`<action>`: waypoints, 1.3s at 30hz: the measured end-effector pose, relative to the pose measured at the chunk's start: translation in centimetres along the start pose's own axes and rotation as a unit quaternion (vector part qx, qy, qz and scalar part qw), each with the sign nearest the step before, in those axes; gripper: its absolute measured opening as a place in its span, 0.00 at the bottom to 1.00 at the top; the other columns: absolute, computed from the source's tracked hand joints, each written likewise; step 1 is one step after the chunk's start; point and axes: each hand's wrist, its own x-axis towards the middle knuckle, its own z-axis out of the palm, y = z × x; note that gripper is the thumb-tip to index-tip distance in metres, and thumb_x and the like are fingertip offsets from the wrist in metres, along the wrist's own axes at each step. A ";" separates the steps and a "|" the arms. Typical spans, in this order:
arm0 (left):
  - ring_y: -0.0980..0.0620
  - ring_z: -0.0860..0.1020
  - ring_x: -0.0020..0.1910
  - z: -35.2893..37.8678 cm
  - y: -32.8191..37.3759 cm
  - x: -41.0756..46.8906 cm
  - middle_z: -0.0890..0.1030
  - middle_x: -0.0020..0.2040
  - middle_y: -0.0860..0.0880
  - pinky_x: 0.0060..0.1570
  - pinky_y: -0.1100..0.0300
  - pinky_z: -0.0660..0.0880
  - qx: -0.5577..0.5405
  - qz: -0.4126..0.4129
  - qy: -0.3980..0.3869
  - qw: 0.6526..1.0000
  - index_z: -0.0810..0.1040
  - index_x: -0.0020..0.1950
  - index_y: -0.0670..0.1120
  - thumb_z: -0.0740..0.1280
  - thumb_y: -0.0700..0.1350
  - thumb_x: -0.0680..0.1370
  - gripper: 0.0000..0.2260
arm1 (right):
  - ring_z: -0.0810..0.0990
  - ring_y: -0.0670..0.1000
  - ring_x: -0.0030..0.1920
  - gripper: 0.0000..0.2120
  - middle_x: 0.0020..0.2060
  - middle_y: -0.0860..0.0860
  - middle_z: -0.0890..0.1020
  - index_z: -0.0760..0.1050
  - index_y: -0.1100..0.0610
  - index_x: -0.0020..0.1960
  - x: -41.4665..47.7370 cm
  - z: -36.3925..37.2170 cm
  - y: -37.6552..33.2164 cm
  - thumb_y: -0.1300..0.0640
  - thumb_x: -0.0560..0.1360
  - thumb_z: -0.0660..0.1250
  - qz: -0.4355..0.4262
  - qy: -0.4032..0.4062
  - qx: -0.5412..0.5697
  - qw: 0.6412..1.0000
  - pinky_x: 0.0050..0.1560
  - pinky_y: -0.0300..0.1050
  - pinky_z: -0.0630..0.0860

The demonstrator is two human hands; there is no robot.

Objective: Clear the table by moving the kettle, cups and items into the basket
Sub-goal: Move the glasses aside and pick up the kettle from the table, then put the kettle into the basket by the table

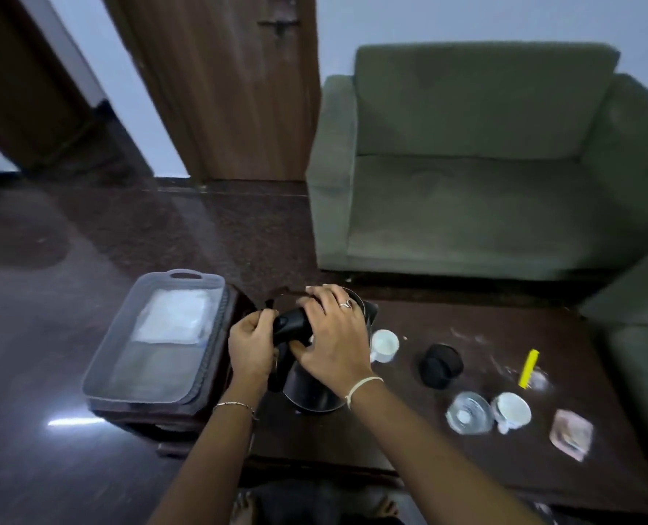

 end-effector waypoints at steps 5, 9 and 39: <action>0.53 0.63 0.24 -8.6 0.3 4.0 0.66 0.23 0.50 0.25 0.59 0.62 -0.059 0.001 0.035 0.998 0.70 0.26 0.48 0.65 0.48 0.70 0.13 | 0.72 0.53 0.65 0.27 0.61 0.50 0.77 0.76 0.54 0.61 3.0 3.7 -7.3 0.43 0.66 0.67 -0.101 -0.010 0.013 0.995 0.63 0.49 0.71; 0.52 0.63 0.22 -15.8 0.2 8.4 0.65 0.24 0.46 0.22 0.62 0.61 -0.058 0.024 0.055 0.997 0.69 0.28 0.45 0.65 0.45 0.73 0.14 | 0.70 0.54 0.67 0.27 0.64 0.51 0.75 0.72 0.55 0.67 4.5 7.8 -13.2 0.41 0.72 0.64 -0.153 -0.008 0.025 0.988 0.68 0.51 0.67; 0.61 0.73 0.23 -31.8 -8.4 29.3 0.75 0.24 0.56 0.21 0.69 0.69 -0.044 -0.120 -0.049 0.991 0.80 0.27 0.48 0.68 0.49 0.68 0.10 | 0.73 0.40 0.60 0.57 0.60 0.45 0.71 0.55 0.42 0.62 8.5 27.8 -22.7 0.32 0.42 0.81 0.238 -0.136 0.298 0.915 0.62 0.37 0.72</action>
